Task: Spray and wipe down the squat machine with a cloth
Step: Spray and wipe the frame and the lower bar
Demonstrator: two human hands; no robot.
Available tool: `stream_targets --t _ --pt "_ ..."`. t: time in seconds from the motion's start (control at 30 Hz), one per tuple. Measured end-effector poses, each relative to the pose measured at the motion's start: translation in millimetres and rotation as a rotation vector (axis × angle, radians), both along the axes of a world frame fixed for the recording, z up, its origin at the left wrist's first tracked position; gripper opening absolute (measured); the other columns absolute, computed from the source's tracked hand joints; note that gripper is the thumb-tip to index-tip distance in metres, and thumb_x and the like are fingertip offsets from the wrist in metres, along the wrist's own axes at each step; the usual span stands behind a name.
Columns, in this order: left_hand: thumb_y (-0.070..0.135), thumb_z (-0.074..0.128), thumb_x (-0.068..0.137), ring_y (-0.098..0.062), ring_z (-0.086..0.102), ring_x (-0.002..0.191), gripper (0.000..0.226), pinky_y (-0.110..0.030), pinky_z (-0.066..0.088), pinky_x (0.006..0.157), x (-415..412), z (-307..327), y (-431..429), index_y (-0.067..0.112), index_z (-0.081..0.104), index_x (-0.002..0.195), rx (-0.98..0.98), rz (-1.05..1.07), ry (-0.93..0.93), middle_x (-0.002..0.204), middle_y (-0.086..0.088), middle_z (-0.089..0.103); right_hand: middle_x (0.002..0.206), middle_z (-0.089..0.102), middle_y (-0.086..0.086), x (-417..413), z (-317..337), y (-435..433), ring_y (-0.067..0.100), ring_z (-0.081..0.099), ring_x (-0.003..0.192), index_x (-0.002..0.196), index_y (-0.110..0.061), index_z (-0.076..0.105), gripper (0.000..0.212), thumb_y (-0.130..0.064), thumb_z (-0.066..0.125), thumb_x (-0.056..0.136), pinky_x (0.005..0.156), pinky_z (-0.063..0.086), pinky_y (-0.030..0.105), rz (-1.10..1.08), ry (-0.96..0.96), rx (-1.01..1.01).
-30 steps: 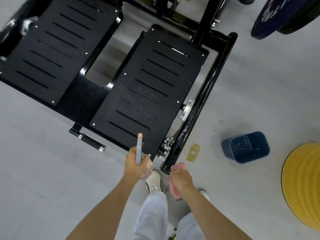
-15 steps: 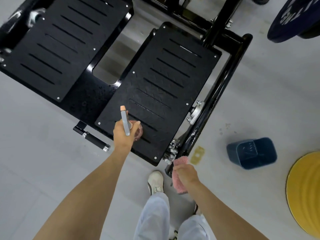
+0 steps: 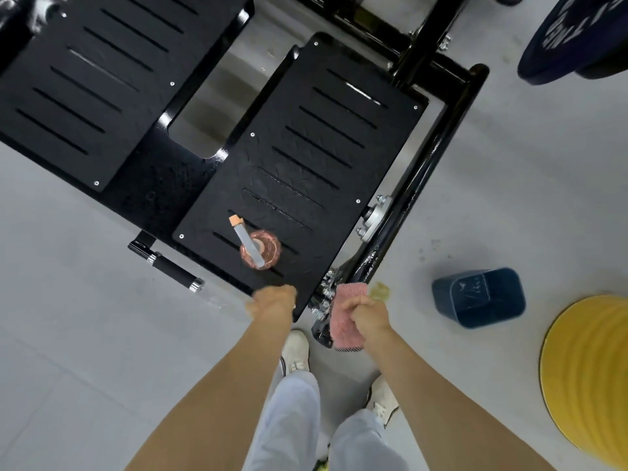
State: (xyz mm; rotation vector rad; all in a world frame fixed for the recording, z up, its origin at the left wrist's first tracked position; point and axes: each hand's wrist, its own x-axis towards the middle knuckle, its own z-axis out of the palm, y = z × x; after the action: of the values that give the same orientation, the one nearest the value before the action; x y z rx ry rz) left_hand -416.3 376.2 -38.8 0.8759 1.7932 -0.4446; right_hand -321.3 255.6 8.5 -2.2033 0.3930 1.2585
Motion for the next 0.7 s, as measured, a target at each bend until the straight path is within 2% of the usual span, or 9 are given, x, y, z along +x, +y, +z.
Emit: stream_targets --t 0.07,0.1,0.2,0.27,0.3,0.43,0.53,0.6,0.7 --pt "0.023 0.062 0.089 -0.027 0.058 0.102 0.047 -0.032 0.047 0.080 23 21 -23 -0.007 0.056 0.123 -0.153 0.061 -0.174 0.113 -0.014 0.060 0.093 0.055 0.001 13 5 9 0.013 0.049 0.071 0.080 -0.014 0.062 0.040 0.015 0.035 0.088 0.063 0.048 0.026 -0.106 -0.076 0.037" --pt "0.029 0.059 0.092 -0.028 0.060 0.105 0.047 -0.033 0.047 0.084 36 26 -31 -0.006 0.056 0.124 -0.151 0.001 -0.202 0.117 -0.016 0.062 0.101 0.054 0.002 20 8 14 0.013 0.051 0.077 0.093 -0.015 0.061 0.039 0.014 0.035 0.089 0.068 0.050 0.028 -0.155 -0.100 0.070" --pt "0.062 0.047 0.088 -0.029 0.054 0.121 0.074 -0.033 0.043 0.098 76 40 -42 0.004 0.050 0.135 -0.155 -0.146 -0.333 0.134 -0.015 0.054 0.114 0.054 0.005 47 17 26 0.019 0.060 0.091 0.131 -0.030 0.041 0.057 0.009 0.044 0.090 0.080 0.056 0.037 -0.275 -0.029 0.166" --pt "0.087 0.047 0.063 -0.029 0.057 0.117 0.103 -0.039 0.045 0.101 98 33 -38 0.011 0.053 0.133 -0.080 -0.168 -0.373 0.132 -0.012 0.057 0.111 0.055 0.005 70 18 33 0.025 0.061 0.100 0.140 -0.031 0.033 0.070 0.012 0.048 0.086 0.091 0.052 0.045 -0.333 0.018 0.223" --pt "0.089 0.049 0.056 -0.027 0.060 0.112 0.106 -0.040 0.048 0.098 106 28 -33 0.012 0.056 0.128 -0.039 -0.174 -0.398 0.126 -0.011 0.061 0.107 0.058 0.006 82 16 34 0.026 0.061 0.099 0.138 -0.025 0.038 0.067 0.013 0.049 0.084 0.092 0.052 0.046 -0.358 0.032 0.246" --pt "0.040 0.064 0.089 -0.018 0.066 0.082 0.034 -0.021 0.050 0.066 154 39 -10 0.006 0.066 0.095 0.000 -0.247 -0.534 0.095 -0.008 0.069 0.093 0.069 0.011 136 16 34 0.025 0.065 0.083 0.112 -0.008 0.064 0.040 0.013 0.051 0.080 0.080 0.055 0.040 -0.318 0.121 0.318" --pt "0.020 0.067 0.089 -0.008 0.058 0.062 0.022 -0.016 0.044 0.056 197 38 0 0.014 0.057 0.071 0.044 -0.314 -0.591 0.073 -0.001 0.062 0.088 0.068 0.008 181 12 33 0.025 0.063 0.083 0.106 -0.010 0.066 0.039 0.014 0.051 0.080 0.082 0.052 0.038 -0.294 0.096 0.310" --pt "0.011 0.063 0.090 -0.005 0.059 0.065 0.015 -0.014 0.045 0.059 235 35 4 0.012 0.058 0.076 0.113 -0.431 -0.592 0.075 -0.001 0.061 0.089 0.068 0.009 216 6 34 0.026 0.063 0.083 0.103 -0.009 0.066 0.037 0.015 0.051 0.080 0.081 0.053 0.039 -0.290 0.100 0.294" --pt "0.006 0.056 0.092 -0.018 0.058 0.086 0.007 -0.024 0.045 0.070 303 26 6 0.011 0.057 0.097 0.193 -0.536 -0.587 0.092 -0.006 0.061 0.090 0.069 0.015 277 -7 35 0.028 0.064 0.083 0.098 -0.002 0.067 0.028 0.013 0.053 0.079 0.079 0.055 0.043 -0.252 0.093 0.297"
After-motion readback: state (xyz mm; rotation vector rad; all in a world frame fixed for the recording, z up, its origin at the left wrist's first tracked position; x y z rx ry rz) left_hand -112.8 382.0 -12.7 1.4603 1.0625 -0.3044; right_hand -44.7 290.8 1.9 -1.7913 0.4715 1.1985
